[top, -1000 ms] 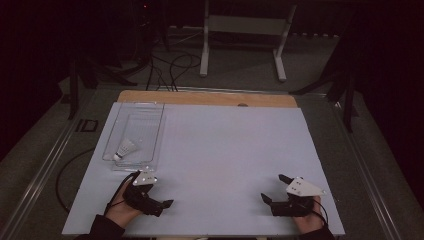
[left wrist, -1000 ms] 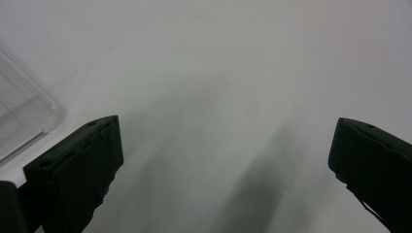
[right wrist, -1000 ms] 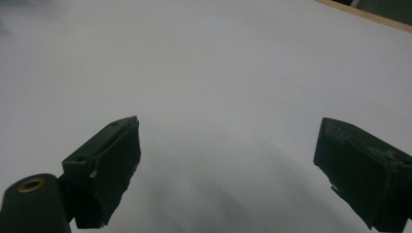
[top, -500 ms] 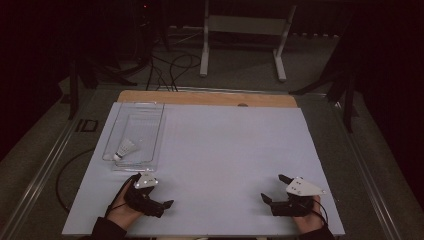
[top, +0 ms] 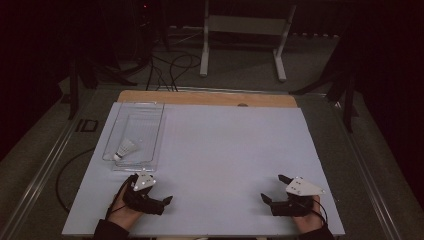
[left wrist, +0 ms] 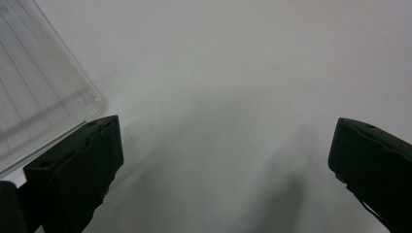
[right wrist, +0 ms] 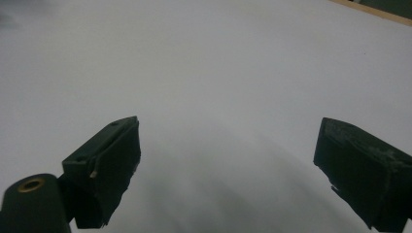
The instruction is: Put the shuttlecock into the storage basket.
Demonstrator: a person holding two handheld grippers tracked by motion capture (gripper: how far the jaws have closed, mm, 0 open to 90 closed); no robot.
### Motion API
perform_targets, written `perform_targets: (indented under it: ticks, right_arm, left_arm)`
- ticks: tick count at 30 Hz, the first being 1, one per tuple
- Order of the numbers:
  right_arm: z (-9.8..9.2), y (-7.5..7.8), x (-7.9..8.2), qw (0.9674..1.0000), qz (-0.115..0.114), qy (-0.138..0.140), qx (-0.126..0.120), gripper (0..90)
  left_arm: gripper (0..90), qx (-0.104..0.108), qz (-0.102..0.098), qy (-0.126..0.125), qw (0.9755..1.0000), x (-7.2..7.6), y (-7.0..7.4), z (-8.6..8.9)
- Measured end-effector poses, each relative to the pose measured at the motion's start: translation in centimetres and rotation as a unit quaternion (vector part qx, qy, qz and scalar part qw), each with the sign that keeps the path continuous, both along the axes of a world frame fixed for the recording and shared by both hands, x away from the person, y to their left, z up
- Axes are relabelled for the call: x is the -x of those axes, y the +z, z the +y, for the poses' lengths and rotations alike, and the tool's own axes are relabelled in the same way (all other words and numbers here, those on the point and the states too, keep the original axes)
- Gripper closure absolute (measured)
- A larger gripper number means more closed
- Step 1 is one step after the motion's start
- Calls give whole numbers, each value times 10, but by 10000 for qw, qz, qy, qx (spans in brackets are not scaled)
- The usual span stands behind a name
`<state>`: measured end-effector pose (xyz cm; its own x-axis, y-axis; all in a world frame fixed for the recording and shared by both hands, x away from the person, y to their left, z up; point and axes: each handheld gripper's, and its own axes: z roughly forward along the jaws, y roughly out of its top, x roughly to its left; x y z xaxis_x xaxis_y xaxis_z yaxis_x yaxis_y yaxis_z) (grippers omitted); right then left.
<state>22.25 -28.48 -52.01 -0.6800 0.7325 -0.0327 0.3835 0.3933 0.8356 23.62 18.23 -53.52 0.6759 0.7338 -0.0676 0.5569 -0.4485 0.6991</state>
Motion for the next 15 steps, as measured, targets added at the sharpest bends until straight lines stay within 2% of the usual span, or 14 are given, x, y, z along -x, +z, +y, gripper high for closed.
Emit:
perform_targets:
  ticks: [3, 15]
  right_arm:
    - [-1, 0, 0, 10000, 9, -3, 16, 96]
    - [-1, -1, -1, 10000, 40, -5, -5, 97]
  left_arm:
    - [0, 13, 2, -88, 10000, 0, -3, -2]
    - [0, 73, -90, -45, 9999, 1, -2, -3]
